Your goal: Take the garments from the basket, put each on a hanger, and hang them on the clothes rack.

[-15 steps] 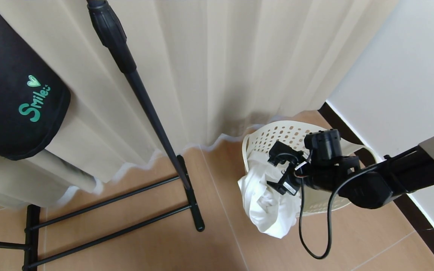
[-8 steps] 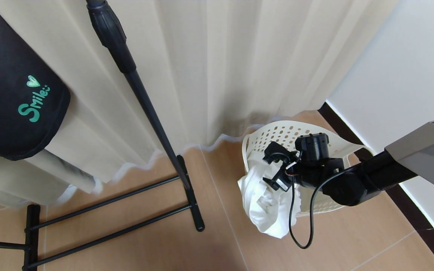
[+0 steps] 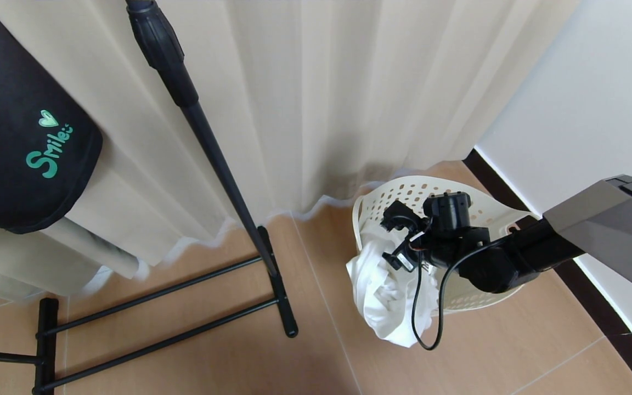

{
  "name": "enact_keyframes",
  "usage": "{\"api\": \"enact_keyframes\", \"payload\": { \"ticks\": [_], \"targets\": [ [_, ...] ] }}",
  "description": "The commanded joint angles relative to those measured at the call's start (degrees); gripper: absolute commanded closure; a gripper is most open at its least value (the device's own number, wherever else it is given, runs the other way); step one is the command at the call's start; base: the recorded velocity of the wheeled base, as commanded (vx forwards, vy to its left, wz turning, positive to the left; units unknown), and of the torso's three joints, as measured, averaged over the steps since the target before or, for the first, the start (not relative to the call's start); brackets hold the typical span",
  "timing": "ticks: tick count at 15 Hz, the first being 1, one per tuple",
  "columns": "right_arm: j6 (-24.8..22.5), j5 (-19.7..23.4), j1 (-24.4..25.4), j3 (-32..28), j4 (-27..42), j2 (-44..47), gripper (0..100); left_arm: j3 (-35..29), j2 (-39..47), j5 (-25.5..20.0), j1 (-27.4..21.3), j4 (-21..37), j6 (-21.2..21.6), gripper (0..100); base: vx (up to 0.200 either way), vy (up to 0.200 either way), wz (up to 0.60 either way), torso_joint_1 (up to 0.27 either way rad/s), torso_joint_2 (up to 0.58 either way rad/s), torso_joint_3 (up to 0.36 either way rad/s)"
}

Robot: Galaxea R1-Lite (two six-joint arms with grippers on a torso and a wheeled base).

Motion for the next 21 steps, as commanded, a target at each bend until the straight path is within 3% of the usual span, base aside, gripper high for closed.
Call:
{"api": "enact_keyframes", "payload": {
  "ticks": [1,5,6,11,15,21],
  "targets": [
    [1.33,-1.24,-0.21,-2.37,-0.14,1.27,0,0.00,0.04,-0.02,0.00,0.02,-0.01,0,0.000,0.000,0.00,0.000,0.00,0.000],
    [4.05,-1.33,-0.12,-3.34,-2.69,2.32,0,0.00,-0.05,-0.02,0.00,0.02,-0.01,0,0.000,0.000,0.00,0.000,0.00,0.000],
    [4.14,-1.24,-0.03,-3.34,-3.21,2.58,100,0.00,-0.05,-0.02,-0.08,0.02,-0.01,0,0.000,0.000,0.00,0.000,0.00,0.000],
    [4.14,-1.24,0.58,-2.02,-3.83,2.14,100,0.00,0.04,-0.02,0.00,0.02,-0.01,0,0.000,0.000,0.00,0.000,0.00,0.000],
    [4.14,-1.24,2.16,4.05,-9.01,-3.39,100,0.00,0.04,0.16,-0.08,-0.07,-0.01,0,0.000,0.000,0.00,0.000,0.00,0.000],
    [6.25,-2.12,8.05,15.91,-9.28,-22.73,100,0.09,-0.05,-0.19,-0.08,-0.07,0.61,0,0.000,0.000,0.00,0.000,0.00,0.000]
  ]
}}
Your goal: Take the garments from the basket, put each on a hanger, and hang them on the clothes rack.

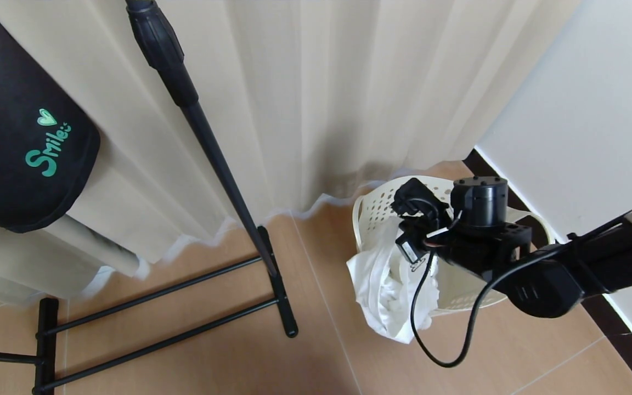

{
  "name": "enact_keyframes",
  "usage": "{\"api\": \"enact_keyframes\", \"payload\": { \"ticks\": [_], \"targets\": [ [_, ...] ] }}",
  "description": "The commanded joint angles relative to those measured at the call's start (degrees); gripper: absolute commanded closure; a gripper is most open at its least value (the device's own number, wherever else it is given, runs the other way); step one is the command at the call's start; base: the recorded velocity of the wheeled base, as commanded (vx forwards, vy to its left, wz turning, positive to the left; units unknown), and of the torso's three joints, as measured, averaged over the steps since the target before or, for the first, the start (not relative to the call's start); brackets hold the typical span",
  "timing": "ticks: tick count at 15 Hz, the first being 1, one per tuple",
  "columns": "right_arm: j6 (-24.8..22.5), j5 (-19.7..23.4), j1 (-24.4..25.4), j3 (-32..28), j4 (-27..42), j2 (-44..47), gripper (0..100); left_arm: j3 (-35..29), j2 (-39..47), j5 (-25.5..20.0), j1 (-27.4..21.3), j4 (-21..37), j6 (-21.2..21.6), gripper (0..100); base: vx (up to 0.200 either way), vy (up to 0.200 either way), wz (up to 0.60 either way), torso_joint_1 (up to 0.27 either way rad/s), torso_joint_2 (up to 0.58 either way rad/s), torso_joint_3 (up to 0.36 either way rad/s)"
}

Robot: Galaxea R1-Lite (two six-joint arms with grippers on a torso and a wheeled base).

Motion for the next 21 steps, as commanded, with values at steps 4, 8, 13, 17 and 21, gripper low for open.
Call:
{"api": "enact_keyframes", "payload": {
  "ticks": [4,8,13,17,21],
  "targets": [
    [3.29,-3.57,7.71,7.72,0.08,-21.01,100,0.01,-0.02,-0.01,-0.02,-0.01,0.00,0,0.000,0.000,0.00,0.000,0.00,0.000],
    [3.90,-10.16,21.51,12.38,0.17,-33.84,100,0.01,-0.02,-0.01,-0.02,-0.01,0.00,0,0.000,0.000,0.00,0.000,0.00,0.000],
    [3.81,-10.51,25.03,14.84,0.17,-37.97,100,0.01,-0.02,-0.01,-0.02,-0.01,0.00,0,0.000,0.000,0.00,0.000,0.00,0.000],
    [3.73,-10.60,25.03,15.19,0.25,-38.24,100,0.01,-0.02,-0.01,-0.02,-0.01,0.00,0,0.000,0.000,0.00,0.000,0.00,0.000],
    [3.55,-10.16,24.85,15.45,0.43,-38.24,100,0.01,-0.02,-0.01,-0.02,-0.01,0.00,0,0.000,0.000,0.00,0.005,0.00,0.140]
  ]
}}
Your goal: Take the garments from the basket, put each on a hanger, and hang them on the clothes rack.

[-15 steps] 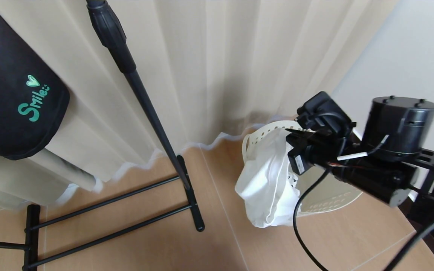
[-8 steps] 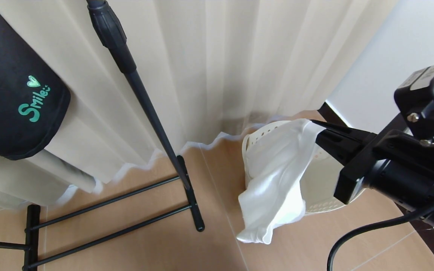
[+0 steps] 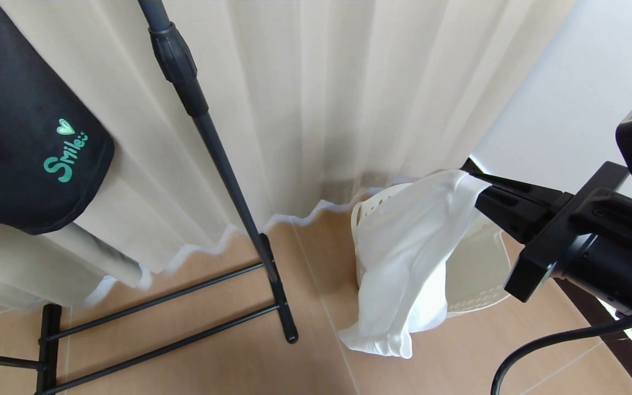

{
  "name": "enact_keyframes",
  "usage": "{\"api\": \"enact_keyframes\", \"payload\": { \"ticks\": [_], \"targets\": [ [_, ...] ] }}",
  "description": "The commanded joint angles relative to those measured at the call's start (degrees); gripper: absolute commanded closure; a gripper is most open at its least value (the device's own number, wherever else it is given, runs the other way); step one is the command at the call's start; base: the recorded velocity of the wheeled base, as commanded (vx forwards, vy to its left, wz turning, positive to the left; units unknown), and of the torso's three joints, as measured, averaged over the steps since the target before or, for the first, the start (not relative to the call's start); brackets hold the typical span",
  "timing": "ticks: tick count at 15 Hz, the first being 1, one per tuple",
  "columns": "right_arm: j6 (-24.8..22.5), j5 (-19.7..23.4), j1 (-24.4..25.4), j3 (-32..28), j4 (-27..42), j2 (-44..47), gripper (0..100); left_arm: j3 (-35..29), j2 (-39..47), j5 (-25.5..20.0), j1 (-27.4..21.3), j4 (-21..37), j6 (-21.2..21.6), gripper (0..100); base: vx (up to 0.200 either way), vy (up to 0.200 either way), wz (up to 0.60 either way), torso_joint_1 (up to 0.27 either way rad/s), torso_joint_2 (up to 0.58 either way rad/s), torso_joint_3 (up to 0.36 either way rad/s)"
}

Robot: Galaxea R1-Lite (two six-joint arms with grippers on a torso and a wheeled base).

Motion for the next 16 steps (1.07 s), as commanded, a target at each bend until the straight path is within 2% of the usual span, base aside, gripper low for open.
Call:
{"api": "enact_keyframes", "payload": {
  "ticks": [1,8,16],
  "targets": [
    [-0.06,0.14,-0.52,0.00,0.02,0.14,100,0.01,-0.02,-0.01,0.00,-0.03,0.02,0,0.000,0.000,0.00,-0.002,0.00,0.188],
    [-0.23,0.14,-0.61,0.62,0.37,0.14,100,0.01,-0.02,-0.01,0.00,-0.03,0.02,0,0.000,0.000,0.00,0.001,-0.01,0.179],
    [-0.32,0.14,-0.78,0.80,0.37,0.32,100,0.01,-0.02,-0.01,0.00,-0.03,-0.07,0,0.000,0.000,0.00,0.061,-0.39,-0.131]
  ]
}}
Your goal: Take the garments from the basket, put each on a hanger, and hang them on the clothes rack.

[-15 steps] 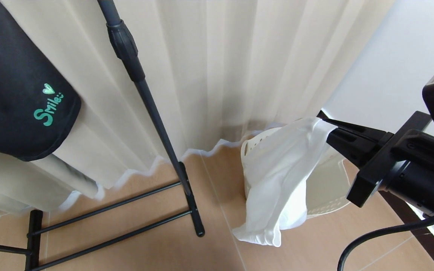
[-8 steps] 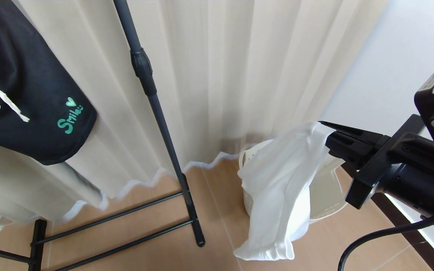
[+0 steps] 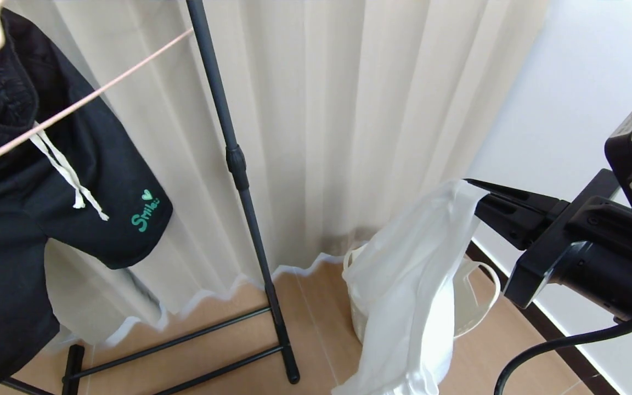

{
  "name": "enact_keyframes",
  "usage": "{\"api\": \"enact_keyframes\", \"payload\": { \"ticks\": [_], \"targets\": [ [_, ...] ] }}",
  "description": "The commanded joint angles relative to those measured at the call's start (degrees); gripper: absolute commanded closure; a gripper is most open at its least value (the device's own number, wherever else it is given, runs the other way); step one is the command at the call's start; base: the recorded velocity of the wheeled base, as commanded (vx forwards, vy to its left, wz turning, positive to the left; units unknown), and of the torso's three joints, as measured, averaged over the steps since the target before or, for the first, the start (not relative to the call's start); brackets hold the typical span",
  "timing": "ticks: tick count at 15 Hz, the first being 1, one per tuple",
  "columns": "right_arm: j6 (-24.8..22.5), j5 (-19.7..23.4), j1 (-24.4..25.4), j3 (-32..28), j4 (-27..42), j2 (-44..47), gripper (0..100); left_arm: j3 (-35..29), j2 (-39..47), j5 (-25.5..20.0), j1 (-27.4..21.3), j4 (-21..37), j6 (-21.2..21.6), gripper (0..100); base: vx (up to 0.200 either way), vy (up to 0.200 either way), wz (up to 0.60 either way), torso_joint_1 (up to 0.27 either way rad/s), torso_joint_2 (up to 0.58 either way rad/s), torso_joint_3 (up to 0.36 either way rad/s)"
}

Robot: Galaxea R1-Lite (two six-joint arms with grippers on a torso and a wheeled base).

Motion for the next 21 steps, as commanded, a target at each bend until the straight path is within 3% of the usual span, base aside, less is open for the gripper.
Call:
{"api": "enact_keyframes", "payload": {
  "ticks": [1,9,21],
  "targets": [
    [-0.02,-0.02,-0.06,0.29,-0.05,0.21,100,0.01,-0.02,0.01,0.00,0.02,-0.01,0,0.000,0.000,0.00,0.105,-0.47,-0.144],
    [-0.02,-0.02,-0.06,0.64,-0.14,0.83,100,0.01,-0.02,0.01,0.00,0.02,-0.01,0,0.000,0.000,0.00,0.156,-0.49,-0.162],
    [0.07,-0.02,-0.06,0.99,-0.49,2.32,100,0.01,-0.02,0.01,0.00,0.02,-0.01,0,0.000,0.000,0.00,0.226,-0.56,-0.331]
  ]
}}
